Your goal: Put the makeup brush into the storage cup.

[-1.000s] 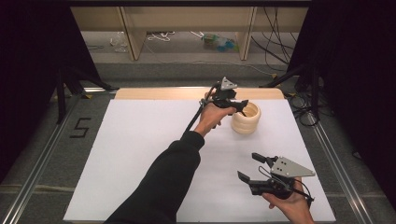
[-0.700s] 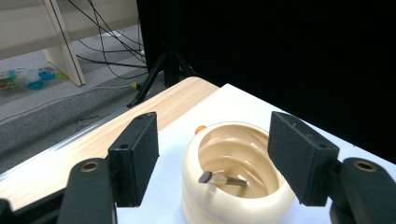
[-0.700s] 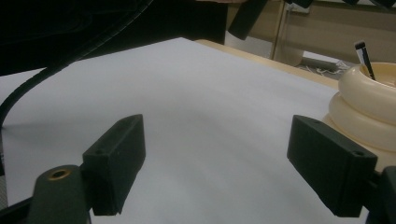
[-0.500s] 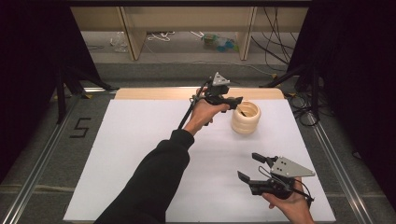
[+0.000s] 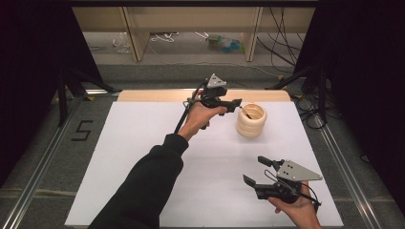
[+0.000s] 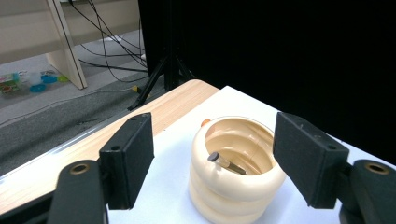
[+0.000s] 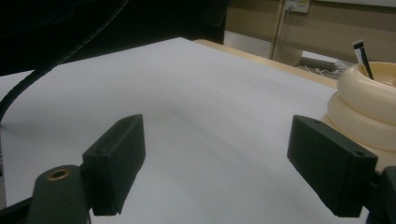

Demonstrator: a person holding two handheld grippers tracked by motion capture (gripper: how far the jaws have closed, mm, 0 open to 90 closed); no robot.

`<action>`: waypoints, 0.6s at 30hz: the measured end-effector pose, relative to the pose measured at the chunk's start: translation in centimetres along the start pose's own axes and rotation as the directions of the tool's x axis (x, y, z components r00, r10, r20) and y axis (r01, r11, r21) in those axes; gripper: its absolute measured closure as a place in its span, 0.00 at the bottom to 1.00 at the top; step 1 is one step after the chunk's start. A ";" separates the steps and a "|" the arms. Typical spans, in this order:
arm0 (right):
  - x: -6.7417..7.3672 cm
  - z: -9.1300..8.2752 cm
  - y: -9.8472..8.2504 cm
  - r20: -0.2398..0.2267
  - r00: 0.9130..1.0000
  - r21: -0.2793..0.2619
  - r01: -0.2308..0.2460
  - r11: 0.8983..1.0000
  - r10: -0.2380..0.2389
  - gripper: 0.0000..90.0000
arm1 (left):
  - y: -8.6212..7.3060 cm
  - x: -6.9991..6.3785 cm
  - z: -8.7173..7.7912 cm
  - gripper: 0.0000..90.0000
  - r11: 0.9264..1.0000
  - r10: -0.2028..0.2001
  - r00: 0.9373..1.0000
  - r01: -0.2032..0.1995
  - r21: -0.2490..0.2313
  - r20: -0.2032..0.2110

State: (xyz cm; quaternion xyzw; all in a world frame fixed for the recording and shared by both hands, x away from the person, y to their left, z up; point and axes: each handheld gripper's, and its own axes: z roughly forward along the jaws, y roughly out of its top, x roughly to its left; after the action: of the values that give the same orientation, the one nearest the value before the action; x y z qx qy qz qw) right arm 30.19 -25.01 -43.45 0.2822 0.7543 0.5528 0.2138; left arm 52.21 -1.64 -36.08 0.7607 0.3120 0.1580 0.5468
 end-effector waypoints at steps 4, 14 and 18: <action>0.0 0.0 0.0 0.004 1.000 0.007 0.000 1.000 0.000 0.23 | -0.3 0.2 -0.9 0.32 1.000 0.025 1.000 -0.025 0.014 -0.002; 0.0 -0.1 0.0 0.004 1.000 0.014 0.002 1.000 -0.002 0.23 | -1.1 0.6 -2.7 0.31 1.000 0.012 1.000 -0.012 -0.014 0.019; 0.0 -0.2 0.0 0.003 1.000 0.025 0.003 1.000 -0.003 0.23 | -1.4 0.6 -3.6 0.30 1.000 0.012 1.000 -0.012 -0.012 0.023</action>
State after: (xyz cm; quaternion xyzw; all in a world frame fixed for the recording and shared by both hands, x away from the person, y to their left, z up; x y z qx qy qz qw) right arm 30.09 -25.11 -43.36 0.2844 0.7613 0.5427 0.2124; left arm 50.13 1.73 -36.20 0.7612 0.3001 0.1545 0.5538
